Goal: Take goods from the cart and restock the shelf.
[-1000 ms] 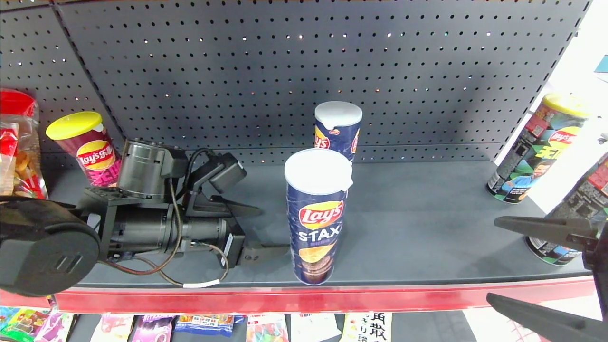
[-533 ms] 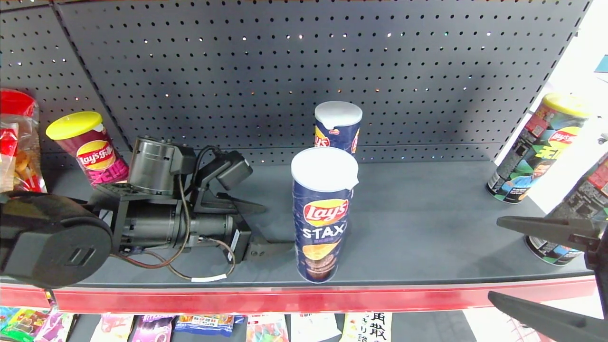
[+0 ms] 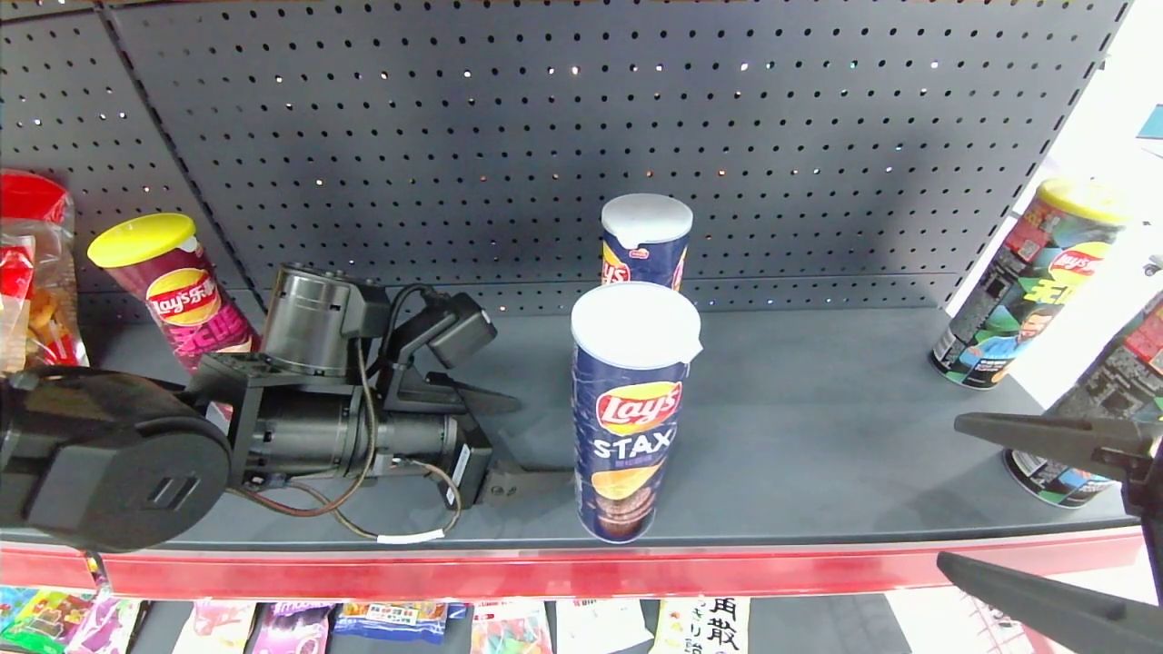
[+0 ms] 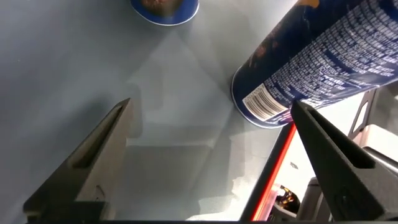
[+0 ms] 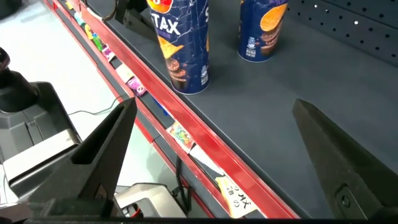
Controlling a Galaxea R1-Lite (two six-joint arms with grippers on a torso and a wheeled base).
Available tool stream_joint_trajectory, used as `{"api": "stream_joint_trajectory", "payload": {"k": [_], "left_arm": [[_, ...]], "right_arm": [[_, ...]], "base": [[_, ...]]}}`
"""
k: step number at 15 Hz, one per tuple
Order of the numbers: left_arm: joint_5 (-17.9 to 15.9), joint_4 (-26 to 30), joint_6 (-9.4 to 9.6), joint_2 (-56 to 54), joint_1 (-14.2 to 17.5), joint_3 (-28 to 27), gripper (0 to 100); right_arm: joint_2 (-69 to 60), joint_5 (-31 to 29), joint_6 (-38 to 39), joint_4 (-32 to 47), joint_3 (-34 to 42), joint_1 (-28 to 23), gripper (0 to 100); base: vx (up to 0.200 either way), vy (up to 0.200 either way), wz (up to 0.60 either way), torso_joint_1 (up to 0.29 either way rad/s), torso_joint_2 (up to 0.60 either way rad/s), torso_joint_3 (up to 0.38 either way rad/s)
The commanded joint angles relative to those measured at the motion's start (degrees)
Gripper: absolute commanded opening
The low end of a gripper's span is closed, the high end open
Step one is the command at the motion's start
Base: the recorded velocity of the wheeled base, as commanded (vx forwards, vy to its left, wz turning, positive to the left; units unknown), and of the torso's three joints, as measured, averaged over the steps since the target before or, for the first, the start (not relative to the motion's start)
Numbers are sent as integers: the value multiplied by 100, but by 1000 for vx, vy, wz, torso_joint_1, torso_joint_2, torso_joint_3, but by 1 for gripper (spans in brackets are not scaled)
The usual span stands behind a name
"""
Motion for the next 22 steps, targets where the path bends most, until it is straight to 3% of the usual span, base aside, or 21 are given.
{"api": "stream_joint_trajectory", "payload": {"k": [1,22], "left_arm": [[0,-3,1,16,3,-3,100],[-9,-3,1,315,-85,-284,100]], "right_arm": [[-13,3,16,-1,-3,-1,100],[-66,12,24,-1,41,-1,100]], "base": [[0,0,0,0,0,0],[0,0,0,0,0,0]]}}
